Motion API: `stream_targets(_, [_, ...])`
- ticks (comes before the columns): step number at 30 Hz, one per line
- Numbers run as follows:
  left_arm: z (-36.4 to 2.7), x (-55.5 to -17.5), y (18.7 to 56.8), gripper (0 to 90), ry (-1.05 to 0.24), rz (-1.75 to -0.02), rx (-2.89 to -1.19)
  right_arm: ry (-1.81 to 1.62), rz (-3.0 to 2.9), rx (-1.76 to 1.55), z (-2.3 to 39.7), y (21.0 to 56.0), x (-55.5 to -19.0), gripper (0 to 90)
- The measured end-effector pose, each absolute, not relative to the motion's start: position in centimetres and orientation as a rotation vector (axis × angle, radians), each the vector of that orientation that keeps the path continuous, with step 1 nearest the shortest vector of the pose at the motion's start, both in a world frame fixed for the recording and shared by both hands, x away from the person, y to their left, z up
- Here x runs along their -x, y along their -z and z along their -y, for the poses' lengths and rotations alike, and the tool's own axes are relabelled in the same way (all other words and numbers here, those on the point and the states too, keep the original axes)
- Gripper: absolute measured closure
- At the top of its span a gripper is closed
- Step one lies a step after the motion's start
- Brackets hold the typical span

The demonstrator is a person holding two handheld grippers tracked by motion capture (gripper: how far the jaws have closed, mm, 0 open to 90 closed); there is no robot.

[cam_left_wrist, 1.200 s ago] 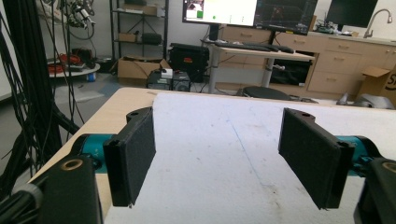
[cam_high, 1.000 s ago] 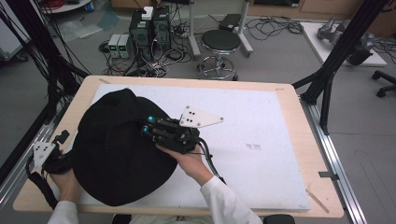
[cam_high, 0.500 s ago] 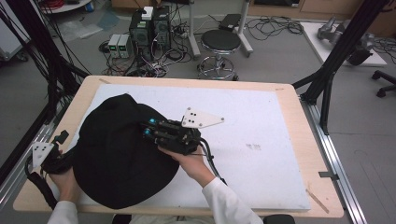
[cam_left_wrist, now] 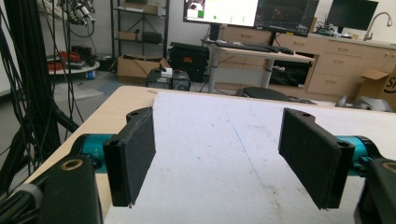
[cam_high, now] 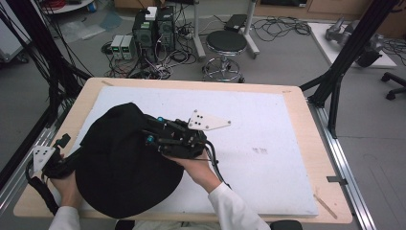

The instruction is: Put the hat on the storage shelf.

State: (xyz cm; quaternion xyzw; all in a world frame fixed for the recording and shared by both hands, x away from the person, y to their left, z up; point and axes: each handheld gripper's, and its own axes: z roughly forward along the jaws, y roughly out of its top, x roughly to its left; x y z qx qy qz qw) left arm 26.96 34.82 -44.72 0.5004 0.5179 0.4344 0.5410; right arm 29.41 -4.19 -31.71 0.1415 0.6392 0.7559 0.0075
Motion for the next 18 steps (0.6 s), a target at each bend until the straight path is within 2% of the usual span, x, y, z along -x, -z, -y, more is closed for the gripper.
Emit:
stream_targets(4, [-34.8, -26.9, 44.7, 27.5, -1.035, -1.231, -1.187, -2.339, -1.987, -0.472, 4.5, 31.6, -29.5, 42.7])
stream_targets(18, [-34.9, -26.7, 44.7, 27.5, -1.037, -1.234, -1.182, -2.246, -1.997, -0.508, 6.8, 31.7, -29.3, 34.3])
